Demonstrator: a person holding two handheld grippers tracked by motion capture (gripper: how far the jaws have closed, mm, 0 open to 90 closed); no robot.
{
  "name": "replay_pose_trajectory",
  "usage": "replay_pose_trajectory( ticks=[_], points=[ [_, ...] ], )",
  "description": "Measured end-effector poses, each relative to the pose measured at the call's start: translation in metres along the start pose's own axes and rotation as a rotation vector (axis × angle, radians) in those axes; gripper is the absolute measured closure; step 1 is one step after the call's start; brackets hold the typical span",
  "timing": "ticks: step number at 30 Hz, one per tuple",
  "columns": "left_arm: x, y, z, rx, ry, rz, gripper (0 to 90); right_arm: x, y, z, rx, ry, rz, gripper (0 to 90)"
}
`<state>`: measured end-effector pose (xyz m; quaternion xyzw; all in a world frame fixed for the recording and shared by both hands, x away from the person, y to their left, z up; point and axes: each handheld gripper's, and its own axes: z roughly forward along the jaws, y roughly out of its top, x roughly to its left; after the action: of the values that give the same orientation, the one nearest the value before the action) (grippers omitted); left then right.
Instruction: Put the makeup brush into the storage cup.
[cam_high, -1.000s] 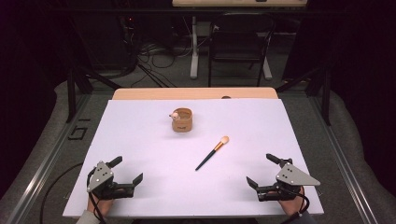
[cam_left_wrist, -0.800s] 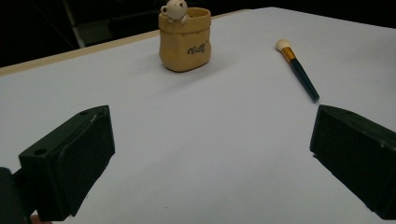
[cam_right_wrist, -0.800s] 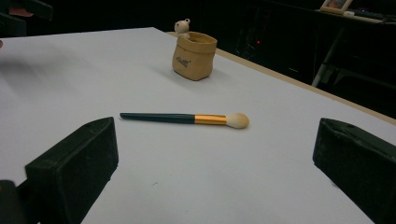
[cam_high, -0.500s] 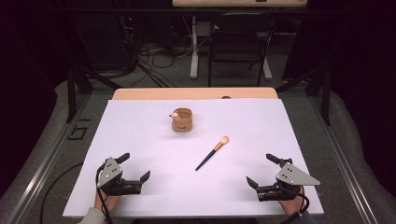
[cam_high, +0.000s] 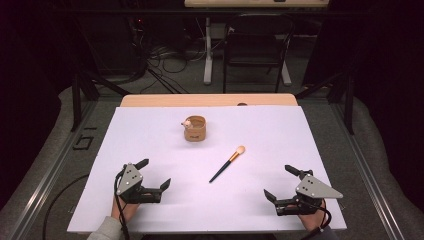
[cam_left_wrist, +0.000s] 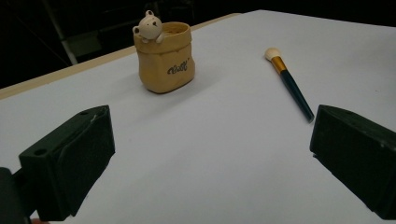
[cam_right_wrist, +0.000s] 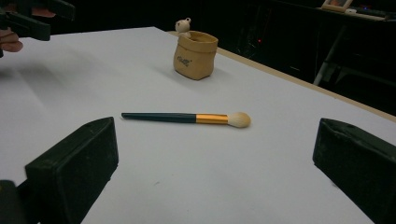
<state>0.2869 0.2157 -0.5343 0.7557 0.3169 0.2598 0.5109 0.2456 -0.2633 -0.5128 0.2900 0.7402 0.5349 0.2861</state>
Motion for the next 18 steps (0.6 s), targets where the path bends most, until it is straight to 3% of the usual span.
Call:
replay_pose_trajectory(
  ticks=[18],
  points=[
    [-0.008, 0.016, 0.039, 0.076, -0.015, 0.016, 0.2, 0.001, 0.000, 0.001, 0.007, 0.008, 0.008, 0.0]
  ],
)
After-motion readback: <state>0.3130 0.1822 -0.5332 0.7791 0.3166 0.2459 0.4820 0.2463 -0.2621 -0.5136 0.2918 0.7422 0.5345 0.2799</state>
